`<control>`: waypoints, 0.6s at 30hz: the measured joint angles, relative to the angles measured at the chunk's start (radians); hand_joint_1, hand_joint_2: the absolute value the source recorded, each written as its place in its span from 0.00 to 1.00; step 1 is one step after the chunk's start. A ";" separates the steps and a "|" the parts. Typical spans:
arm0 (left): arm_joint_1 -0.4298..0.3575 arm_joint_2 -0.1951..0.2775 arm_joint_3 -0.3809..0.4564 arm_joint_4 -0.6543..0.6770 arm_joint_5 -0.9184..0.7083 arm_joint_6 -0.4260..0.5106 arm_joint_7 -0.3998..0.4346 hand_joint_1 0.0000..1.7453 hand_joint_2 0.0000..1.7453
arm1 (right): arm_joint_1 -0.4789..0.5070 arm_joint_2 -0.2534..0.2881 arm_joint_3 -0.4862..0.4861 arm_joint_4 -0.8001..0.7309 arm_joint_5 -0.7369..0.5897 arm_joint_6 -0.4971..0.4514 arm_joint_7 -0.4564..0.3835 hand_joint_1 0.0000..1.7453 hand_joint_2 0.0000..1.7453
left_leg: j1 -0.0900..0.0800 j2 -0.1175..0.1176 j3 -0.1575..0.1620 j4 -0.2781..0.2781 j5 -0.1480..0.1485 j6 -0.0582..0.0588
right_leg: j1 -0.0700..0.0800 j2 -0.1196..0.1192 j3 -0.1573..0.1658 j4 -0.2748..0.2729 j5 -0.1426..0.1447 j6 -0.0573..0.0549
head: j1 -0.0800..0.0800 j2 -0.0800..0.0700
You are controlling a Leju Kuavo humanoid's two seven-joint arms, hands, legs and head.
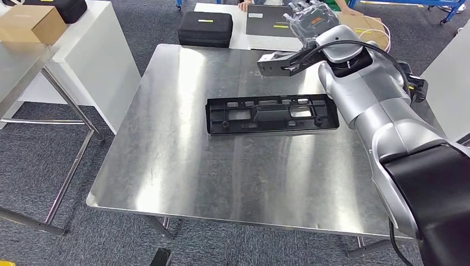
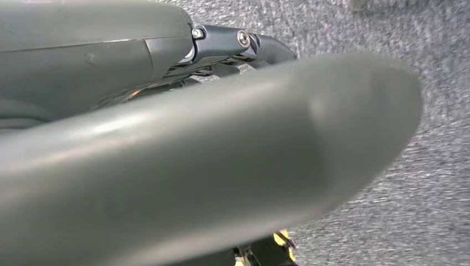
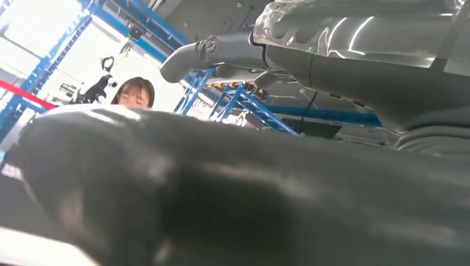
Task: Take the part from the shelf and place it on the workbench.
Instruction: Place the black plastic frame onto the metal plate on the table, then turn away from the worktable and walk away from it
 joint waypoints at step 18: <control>0.002 0.004 0.001 0.011 0.006 0.003 -0.006 0.00 0.00 | 0.033 0.009 0.022 0.000 -0.006 0.000 -0.002 0.00 0.00 | 0.002 -0.008 -0.048 0.203 -0.111 -0.041 | -0.001 -0.004 0.124 -0.272 0.119 -0.010 | -0.015 0.000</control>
